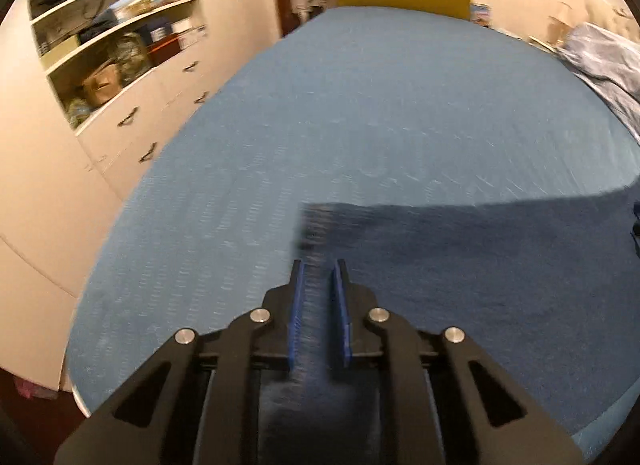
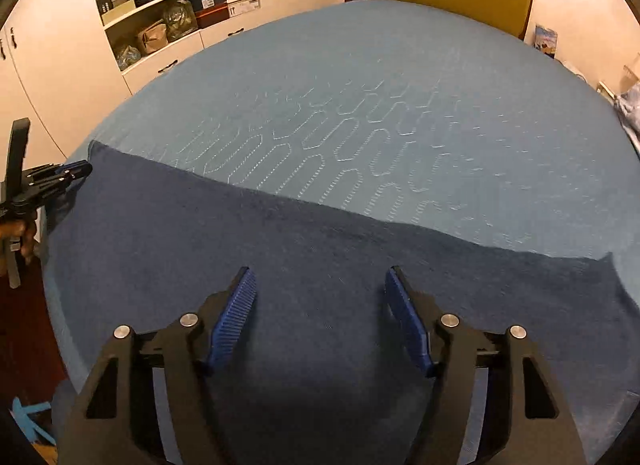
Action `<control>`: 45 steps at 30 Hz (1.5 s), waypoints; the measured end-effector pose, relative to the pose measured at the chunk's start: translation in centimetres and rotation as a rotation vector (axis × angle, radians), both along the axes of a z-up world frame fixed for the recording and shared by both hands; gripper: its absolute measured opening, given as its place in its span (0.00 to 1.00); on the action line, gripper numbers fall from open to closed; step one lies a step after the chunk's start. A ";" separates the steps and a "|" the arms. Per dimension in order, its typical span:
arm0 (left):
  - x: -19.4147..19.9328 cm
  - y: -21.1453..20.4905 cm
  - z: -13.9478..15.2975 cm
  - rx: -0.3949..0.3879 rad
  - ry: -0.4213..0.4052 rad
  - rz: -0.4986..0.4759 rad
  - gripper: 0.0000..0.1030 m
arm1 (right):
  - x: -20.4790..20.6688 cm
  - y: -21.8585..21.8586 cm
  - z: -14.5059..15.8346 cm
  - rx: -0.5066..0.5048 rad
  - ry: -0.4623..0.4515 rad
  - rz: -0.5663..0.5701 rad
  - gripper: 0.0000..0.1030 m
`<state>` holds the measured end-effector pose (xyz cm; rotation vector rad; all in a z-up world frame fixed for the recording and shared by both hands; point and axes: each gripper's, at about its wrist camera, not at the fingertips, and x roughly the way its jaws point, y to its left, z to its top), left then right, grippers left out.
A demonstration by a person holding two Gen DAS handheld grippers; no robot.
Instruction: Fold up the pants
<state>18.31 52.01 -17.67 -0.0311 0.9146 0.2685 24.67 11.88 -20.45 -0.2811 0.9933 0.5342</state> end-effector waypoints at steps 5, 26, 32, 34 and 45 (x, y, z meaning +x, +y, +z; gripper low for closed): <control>-5.2 1.5 3.2 -0.097 -0.128 0.018 0.21 | 1.1 -0.2 -1.2 -0.051 -0.056 -0.017 0.57; -12.6 2.9 0.1 -0.113 -0.141 0.204 0.61 | -8.9 4.8 2.4 0.134 -0.025 0.017 0.72; -15.4 0.0 1.6 -0.241 -0.218 0.242 0.46 | -9.8 6.5 -0.4 0.064 0.035 0.009 0.72; -15.1 -1.7 2.5 -0.211 -0.239 0.202 0.41 | -9.9 6.6 -1.2 0.045 0.052 0.001 0.71; -7.7 -11.6 1.9 -0.133 -0.163 -0.122 0.22 | -10.4 7.6 -1.8 0.001 0.016 -0.005 0.72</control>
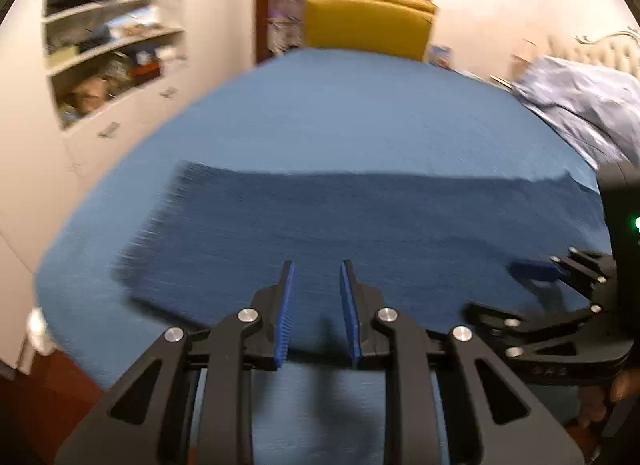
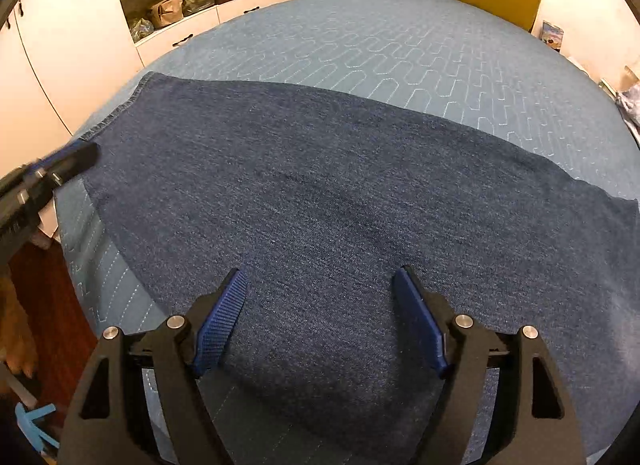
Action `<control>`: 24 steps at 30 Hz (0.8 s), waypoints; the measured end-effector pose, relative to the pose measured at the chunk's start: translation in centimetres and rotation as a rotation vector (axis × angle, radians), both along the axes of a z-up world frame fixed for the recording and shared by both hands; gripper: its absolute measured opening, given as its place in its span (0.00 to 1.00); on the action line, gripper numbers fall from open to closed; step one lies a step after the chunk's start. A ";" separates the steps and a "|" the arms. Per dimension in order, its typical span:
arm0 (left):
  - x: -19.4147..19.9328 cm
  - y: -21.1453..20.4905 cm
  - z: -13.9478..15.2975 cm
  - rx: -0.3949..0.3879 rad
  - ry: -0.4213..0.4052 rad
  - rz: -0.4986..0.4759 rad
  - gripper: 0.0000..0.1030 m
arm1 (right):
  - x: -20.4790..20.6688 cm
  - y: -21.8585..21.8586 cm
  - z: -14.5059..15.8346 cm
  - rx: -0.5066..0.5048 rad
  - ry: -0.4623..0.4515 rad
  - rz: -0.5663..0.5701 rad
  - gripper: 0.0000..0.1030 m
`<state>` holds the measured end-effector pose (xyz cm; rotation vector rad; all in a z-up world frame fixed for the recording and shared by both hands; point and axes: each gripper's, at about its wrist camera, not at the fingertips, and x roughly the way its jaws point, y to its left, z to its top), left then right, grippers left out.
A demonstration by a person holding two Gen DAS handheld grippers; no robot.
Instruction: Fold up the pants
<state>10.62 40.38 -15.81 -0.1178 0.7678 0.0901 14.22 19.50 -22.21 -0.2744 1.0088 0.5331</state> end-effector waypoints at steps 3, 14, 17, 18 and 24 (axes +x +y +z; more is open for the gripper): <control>1.4 -0.8 -2.5 0.007 0.087 -0.018 0.23 | -0.2 -0.3 0.0 -0.002 -0.001 -0.006 0.72; 1.2 -0.2 -3.5 -0.051 0.058 -0.008 0.26 | 0.0 0.3 -0.3 0.010 0.015 -0.007 0.78; -1.3 3.3 -1.8 -0.255 -0.027 0.125 0.77 | 0.2 -0.4 0.6 0.044 0.040 -0.008 0.78; -2.7 4.8 -1.5 -0.327 -0.082 0.185 0.81 | 0.3 -0.8 1.1 0.071 0.038 -0.019 0.78; -7.5 12.5 -4.5 -0.724 -0.194 0.337 0.68 | 2.0 -3.5 1.7 0.025 -0.033 -0.123 0.57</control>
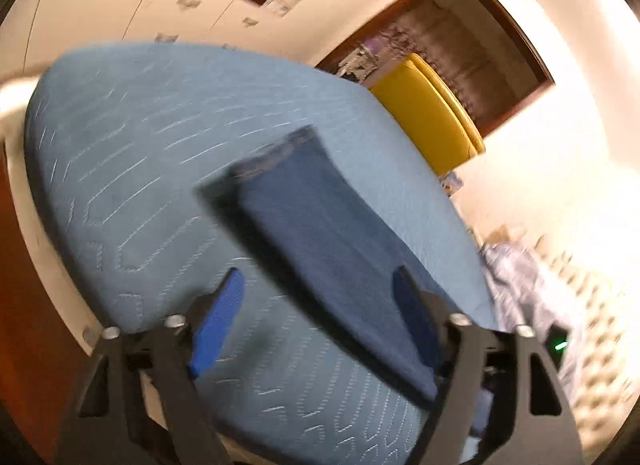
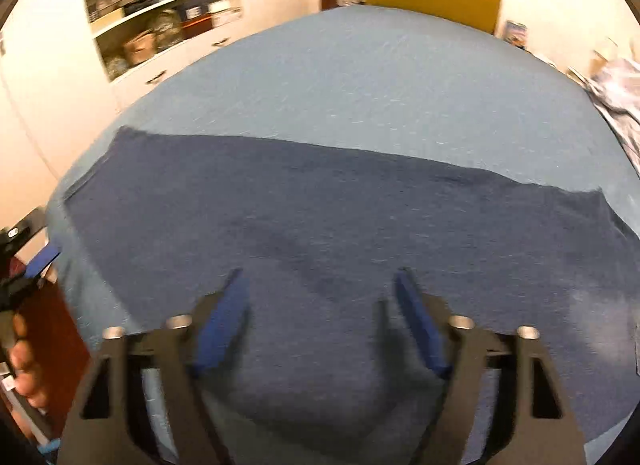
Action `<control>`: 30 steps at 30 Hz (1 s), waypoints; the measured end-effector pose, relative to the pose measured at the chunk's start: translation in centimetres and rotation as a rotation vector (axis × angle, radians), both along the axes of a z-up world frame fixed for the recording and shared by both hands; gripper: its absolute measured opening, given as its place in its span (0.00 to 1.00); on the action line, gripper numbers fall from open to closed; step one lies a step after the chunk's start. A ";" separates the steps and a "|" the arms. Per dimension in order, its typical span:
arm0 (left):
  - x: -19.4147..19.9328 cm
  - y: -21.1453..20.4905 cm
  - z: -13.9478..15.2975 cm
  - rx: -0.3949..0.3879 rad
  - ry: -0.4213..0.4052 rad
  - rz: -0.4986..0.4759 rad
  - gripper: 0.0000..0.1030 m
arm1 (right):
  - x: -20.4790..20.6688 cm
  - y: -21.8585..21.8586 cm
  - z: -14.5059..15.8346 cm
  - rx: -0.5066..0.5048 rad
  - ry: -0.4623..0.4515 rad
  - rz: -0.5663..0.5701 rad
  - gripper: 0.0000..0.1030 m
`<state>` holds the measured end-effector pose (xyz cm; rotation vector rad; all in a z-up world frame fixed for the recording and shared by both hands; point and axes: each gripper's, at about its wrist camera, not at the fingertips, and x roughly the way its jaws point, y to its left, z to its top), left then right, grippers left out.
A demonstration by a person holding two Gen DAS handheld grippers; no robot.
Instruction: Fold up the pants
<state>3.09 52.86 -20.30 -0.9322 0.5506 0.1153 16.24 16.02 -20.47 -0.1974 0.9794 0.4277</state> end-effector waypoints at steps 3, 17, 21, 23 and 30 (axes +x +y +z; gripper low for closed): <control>0.5 1.4 -1.4 -0.075 0.002 0.012 0.66 | 0.5 -0.1 -1.8 -0.023 0.017 0.009 0.48; 2.8 7.1 -4.3 -0.456 -0.030 0.123 0.59 | 0.3 0.2 -1.9 -0.054 0.009 0.021 0.48; 3.9 7.6 -4.0 -0.433 -0.022 0.097 0.51 | 0.6 0.5 -0.9 -0.055 0.035 0.022 0.48; 3.9 7.9 -4.1 -0.436 -0.021 0.093 0.42 | 0.6 1.6 0.4 -0.027 0.016 0.065 0.47; 2.1 6.7 -5.7 -0.526 -0.068 0.080 0.42 | 5.2 8.7 1.6 -0.027 0.043 0.177 0.47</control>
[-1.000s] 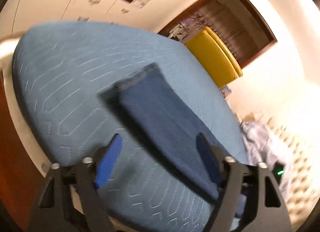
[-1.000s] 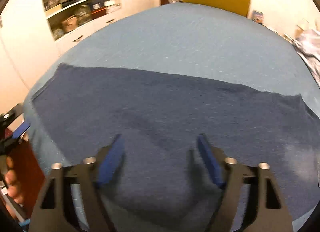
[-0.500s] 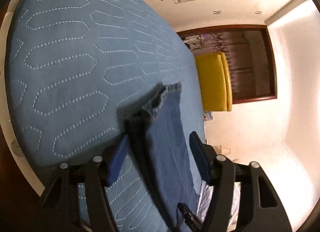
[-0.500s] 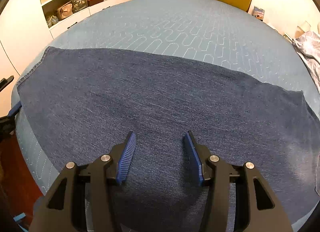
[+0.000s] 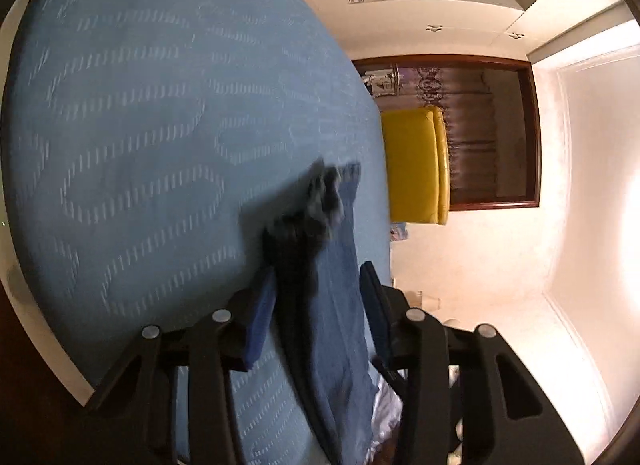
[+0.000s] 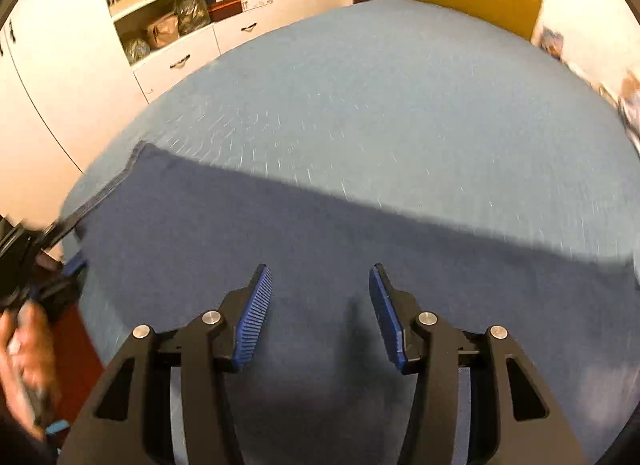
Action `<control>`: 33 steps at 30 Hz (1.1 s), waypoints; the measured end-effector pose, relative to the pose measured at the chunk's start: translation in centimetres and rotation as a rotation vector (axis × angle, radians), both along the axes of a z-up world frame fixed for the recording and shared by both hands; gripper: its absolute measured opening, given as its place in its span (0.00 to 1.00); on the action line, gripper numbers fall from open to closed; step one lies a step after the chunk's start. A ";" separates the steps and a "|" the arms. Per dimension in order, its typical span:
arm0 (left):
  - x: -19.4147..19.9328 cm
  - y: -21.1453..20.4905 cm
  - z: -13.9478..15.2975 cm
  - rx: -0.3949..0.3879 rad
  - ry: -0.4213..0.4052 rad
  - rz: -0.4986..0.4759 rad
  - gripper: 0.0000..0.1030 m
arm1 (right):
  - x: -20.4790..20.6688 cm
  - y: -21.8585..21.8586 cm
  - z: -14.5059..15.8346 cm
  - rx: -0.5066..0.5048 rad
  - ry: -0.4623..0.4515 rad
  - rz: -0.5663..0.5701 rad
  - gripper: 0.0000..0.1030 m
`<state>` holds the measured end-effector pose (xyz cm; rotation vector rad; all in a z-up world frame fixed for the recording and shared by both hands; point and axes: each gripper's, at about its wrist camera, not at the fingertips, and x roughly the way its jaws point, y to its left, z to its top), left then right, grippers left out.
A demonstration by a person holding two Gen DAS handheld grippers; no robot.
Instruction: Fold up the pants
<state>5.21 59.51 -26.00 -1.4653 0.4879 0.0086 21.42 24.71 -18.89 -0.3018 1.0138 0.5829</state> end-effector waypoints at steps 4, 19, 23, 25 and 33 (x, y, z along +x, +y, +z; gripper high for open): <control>0.3 -1.5 0.1 -0.026 0.059 -0.006 0.42 | 1.4 2.1 -2.1 -0.073 0.015 0.020 0.47; 2.4 -0.6 0.1 -0.052 0.036 0.029 0.35 | 1.6 2.3 -2.4 -0.027 0.002 0.022 0.47; 2.7 0.0 0.1 -0.059 0.031 0.068 0.21 | 2.1 3.4 -2.4 -0.034 0.006 0.027 0.48; 3.0 0.1 0.2 -0.045 0.026 0.064 0.13 | 2.3 3.4 -2.4 -0.022 0.024 0.024 0.49; 6.6 -7.8 12.6 0.702 0.228 -0.045 0.08 | 5.7 -2.2 -1.1 0.389 0.376 -0.052 0.71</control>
